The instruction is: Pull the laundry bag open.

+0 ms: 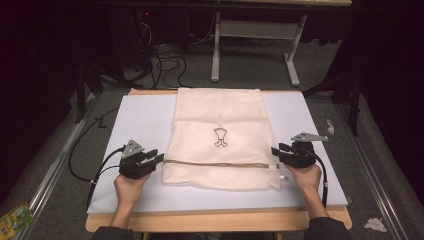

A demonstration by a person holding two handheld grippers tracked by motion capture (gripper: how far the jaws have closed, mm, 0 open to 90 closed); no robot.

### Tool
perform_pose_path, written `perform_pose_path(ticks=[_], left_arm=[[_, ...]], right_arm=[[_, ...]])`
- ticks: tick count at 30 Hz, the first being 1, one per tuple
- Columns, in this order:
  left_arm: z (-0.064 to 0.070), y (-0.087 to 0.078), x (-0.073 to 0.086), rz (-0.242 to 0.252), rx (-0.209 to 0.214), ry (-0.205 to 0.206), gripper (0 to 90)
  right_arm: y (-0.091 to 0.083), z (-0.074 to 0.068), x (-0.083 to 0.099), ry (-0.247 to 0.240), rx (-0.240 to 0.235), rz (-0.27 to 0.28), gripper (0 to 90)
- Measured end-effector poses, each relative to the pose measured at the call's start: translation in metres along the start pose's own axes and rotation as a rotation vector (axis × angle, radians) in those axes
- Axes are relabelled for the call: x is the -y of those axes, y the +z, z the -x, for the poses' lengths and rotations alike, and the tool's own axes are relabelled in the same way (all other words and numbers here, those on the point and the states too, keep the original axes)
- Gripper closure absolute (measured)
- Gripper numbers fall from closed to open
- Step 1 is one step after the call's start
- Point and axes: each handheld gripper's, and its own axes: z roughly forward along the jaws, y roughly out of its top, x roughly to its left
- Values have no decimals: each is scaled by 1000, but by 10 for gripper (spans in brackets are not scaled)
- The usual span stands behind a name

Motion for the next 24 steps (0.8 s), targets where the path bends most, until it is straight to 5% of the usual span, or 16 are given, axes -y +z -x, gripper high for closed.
perform_pose_path(ticks=[10,21,24], left_arm=[[-7,-13,-2,63,-33,-15,613],[-18,-22,1,84,-60,-51,587],[-19,-26,2,78,-90,-33,580]], right_arm=[[-18,16,4,42,26,47,597],[-31,28,10,68,44,81,596],[-35,32,13,80,51,89,596]])
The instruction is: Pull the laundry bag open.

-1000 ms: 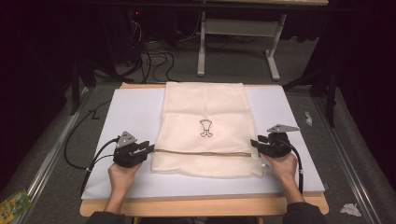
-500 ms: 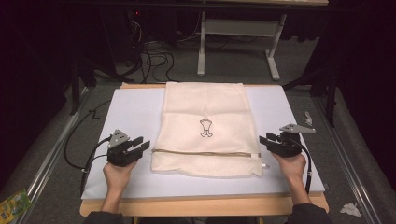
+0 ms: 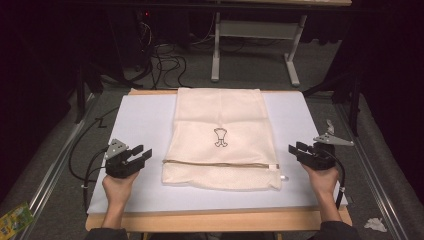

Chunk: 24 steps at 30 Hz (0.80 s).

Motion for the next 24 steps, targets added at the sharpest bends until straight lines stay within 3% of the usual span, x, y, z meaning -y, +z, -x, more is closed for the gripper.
perform_pose_path(ticks=[13,17,24], left_arm=[[-9,-4,5,4,-29,-25,570],[-11,-7,7,3,-54,-13,567],[-17,-9,10,2,-71,-26,561]], right_arm=[[-9,13,8,39,6,31,595],[-10,16,10,53,3,47,595],[-12,24,17,76,26,46,595]])
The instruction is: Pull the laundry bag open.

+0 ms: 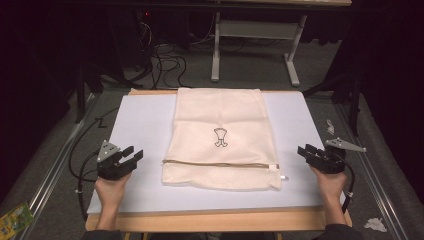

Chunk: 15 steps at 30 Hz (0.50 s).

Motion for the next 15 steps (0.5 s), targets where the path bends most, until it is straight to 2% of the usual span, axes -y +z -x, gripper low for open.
perform_pose_path(ticks=[15], left_arm=[[-6,11,6,-8,-15,-37,548]], right_arm=[[4,11,12,26,22,-8,591]])
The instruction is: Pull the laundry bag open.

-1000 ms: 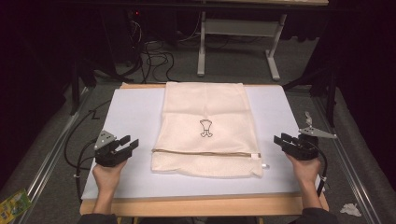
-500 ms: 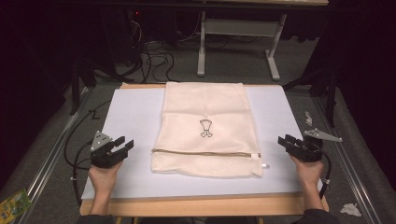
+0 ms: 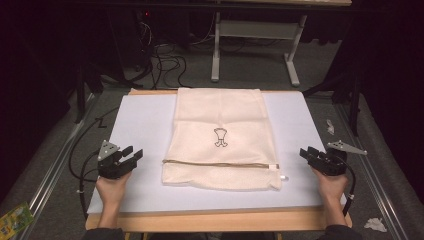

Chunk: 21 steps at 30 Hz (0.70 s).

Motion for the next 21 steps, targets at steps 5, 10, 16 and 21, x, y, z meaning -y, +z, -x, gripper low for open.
perform_pose_path(ticks=[5,10,16,21], left_arm=[[-2,6,3,-9,-15,5,545],[-4,11,5,-17,-22,-7,543],[-4,19,7,-25,-31,-8,542],[-6,26,10,-30,-42,-18,542]], right_arm=[[6,1,5,0,2,-16,586],[11,-1,6,-8,10,-21,586],[16,-1,7,-12,17,-26,587],[19,-1,9,-11,25,-28,587]])
